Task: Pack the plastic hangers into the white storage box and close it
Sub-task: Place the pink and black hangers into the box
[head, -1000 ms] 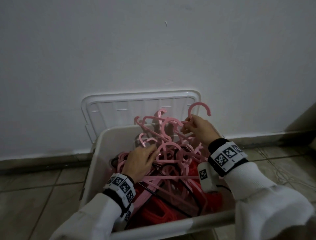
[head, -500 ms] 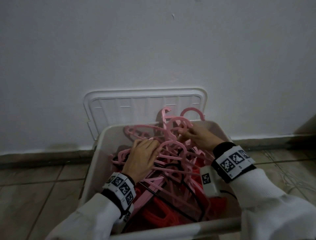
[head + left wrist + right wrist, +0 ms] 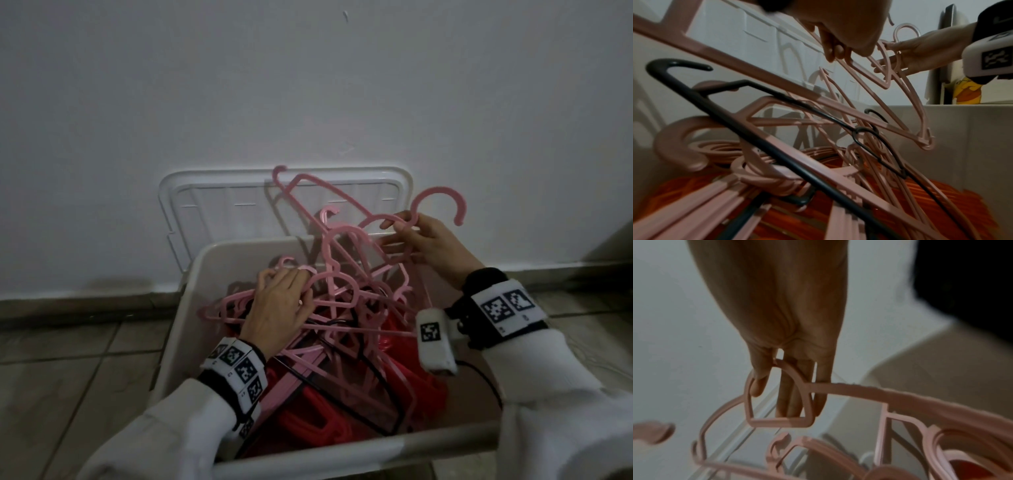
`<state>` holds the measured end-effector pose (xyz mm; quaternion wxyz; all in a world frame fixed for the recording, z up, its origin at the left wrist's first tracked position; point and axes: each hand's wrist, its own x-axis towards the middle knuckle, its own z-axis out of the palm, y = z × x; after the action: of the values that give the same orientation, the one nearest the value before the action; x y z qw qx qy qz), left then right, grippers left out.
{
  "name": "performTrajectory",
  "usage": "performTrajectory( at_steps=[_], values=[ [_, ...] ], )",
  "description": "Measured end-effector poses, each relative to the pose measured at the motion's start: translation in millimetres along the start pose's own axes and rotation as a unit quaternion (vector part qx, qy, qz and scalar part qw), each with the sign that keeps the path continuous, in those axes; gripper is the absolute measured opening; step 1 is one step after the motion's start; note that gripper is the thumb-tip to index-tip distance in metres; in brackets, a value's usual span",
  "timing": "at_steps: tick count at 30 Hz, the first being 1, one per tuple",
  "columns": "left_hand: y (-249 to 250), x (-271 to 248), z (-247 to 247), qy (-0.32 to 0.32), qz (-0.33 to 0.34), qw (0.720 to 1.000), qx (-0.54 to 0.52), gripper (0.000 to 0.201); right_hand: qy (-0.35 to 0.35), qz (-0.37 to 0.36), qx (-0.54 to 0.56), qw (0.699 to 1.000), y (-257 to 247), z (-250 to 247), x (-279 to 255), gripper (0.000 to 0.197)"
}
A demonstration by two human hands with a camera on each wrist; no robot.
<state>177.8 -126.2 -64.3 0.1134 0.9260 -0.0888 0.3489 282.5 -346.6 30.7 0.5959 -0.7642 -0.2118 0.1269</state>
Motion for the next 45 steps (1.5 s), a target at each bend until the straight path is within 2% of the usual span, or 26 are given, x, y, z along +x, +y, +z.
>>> performTrajectory(
  at_steps=[3, 7, 13, 18, 23, 28, 34, 36, 39, 45],
  values=[
    [1, 1, 0, -0.02, -0.002, 0.999, 0.035, 0.017, 0.049, 0.008, 0.017, 0.999, 3, -10, -3, 0.018],
    [2, 0, -2, -0.024, -0.007, 0.999, 0.026, 0.022, 0.089, 0.026, 0.049, 0.994, 11, -14, -9, 0.018],
    [4, -1, 3, -0.035, 0.016, 0.999, 0.022, 0.023, 0.03, 0.038, 0.098, 0.994, 17, -7, -17, 0.025],
    [4, -3, 6, -0.057, 0.014, 0.998, 0.011, 0.026, 0.012, 0.025, 0.108, 0.994, 18, -4, -14, 0.024],
    [6, -3, 5, -0.052, 0.022, 0.998, -0.002, 0.022, -0.009, -0.007, 0.067, 0.998, 11, -3, -16, 0.021],
    [9, -2, 0, -0.013, 0.026, 0.999, -0.017, 0.021, -0.017, -0.103, -0.063, 0.992, 1, 0, -11, 0.015],
    [10, -1, -2, 0.007, 0.017, 1.0, -0.017, 0.033, -0.059, -0.103, -0.1, 0.988, 8, 12, -6, 0.016],
    [9, -2, -1, -0.001, 0.015, 1.0, -0.017, 0.038, -0.025, -0.117, -0.093, 0.988, 6, 14, -5, 0.016],
    [8, -2, -1, -0.006, 0.017, 1.0, -0.016, 0.03, 0.057, -0.125, -0.037, 0.99, -1, 11, -4, 0.017],
    [10, -2, 0, -0.003, 0.032, 0.999, -0.008, 0.026, 0.153, -0.16, 0.016, 0.975, -6, 8, -8, 0.018]
  ],
)
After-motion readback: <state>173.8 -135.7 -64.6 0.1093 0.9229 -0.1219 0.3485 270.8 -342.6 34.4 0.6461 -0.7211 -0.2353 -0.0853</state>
